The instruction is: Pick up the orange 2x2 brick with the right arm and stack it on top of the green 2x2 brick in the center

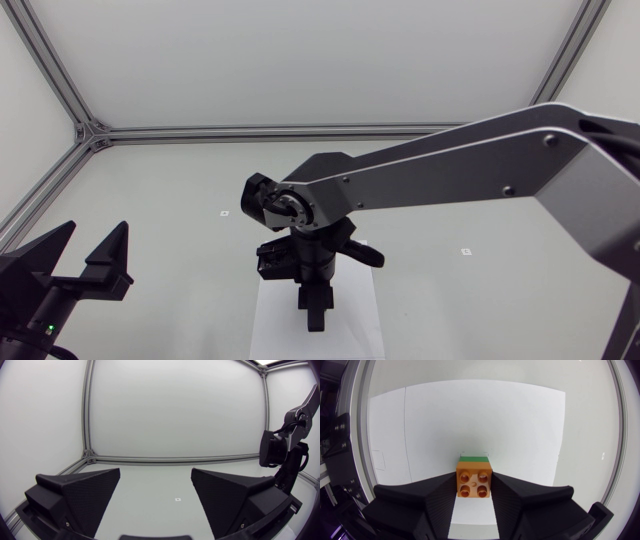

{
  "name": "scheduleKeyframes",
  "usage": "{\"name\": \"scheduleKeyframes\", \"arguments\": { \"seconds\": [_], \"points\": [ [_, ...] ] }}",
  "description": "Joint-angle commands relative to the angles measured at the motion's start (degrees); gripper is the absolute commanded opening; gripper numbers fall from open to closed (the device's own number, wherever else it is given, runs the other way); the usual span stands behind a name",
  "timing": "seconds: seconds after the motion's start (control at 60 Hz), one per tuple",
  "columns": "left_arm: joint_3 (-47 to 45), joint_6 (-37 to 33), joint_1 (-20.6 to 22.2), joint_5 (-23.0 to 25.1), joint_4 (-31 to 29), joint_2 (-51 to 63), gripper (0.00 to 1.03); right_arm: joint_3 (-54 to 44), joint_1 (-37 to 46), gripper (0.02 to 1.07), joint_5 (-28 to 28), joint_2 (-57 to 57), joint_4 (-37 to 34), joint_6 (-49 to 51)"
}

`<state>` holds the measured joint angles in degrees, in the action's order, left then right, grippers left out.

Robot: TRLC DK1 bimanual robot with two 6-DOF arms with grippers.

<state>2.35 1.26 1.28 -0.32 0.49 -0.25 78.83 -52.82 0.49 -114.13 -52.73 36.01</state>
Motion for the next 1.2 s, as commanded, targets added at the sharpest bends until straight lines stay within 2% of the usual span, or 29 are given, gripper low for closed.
{"name": "scheduleKeyframes", "arguments": {
  "seconds": [0.0,0.133,0.317,0.483,0.617,0.667,0.767,0.833,0.933,1.017,1.183],
  "points": [
    [-2.35,-0.73,-0.31,0.23,-0.84,-0.45,0.99,0.45,-0.53,0.46,0.48,-2.07,-1.32,0.38],
    [-2.35,-0.73,-0.31,0.23,-0.84,-0.45,0.99,0.45,-0.62,0.49,0.48,-2.07,-1.23,0.20],
    [-2.35,-0.73,-0.31,0.23,-0.76,-0.45,0.99,0.54,-0.62,0.62,0.48,-1.80,-0.44,-0.24],
    [-2.35,-0.73,-0.31,0.23,-0.76,-0.45,0.99,0.10,-0.62,0.63,0.39,-1.89,0.26,-0.33],
    [-2.35,-0.73,-0.31,0.23,-0.84,-0.45,0.99,-0.25,-0.71,0.55,0.30,-2.15,0.43,-0.33],
    [-2.35,-0.73,-0.31,0.23,-0.84,-0.45,0.99,-0.34,-0.62,0.48,0.12,-2.24,0.52,-0.24],
    [-2.35,-0.73,-0.31,0.23,-0.76,-0.45,0.99,-0.60,-0.62,0.46,0.12,-2.33,0.96,-0.15],
    [-2.35,-0.73,-0.31,0.23,-0.76,-0.45,0.99,-0.34,-0.62,0.39,0.04,-2.42,1.05,-0.06],
    [-2.35,-0.73,-0.31,0.23,-0.84,-0.45,0.99,0.01,-0.80,0.39,-0.05,-2.42,1.05,-0.06],
    [-2.35,-0.73,-0.31,0.23,-0.84,-0.45,0.99,0.27,-0.80,0.34,-0.14,-2.42,1.05,-0.06],
    [-2.35,-0.73,-0.31,0.23,-0.84,-0.45,0.99,1.07,-0.88,0.34,-0.23,-2.42,0.96,-0.15]
  ]
}}
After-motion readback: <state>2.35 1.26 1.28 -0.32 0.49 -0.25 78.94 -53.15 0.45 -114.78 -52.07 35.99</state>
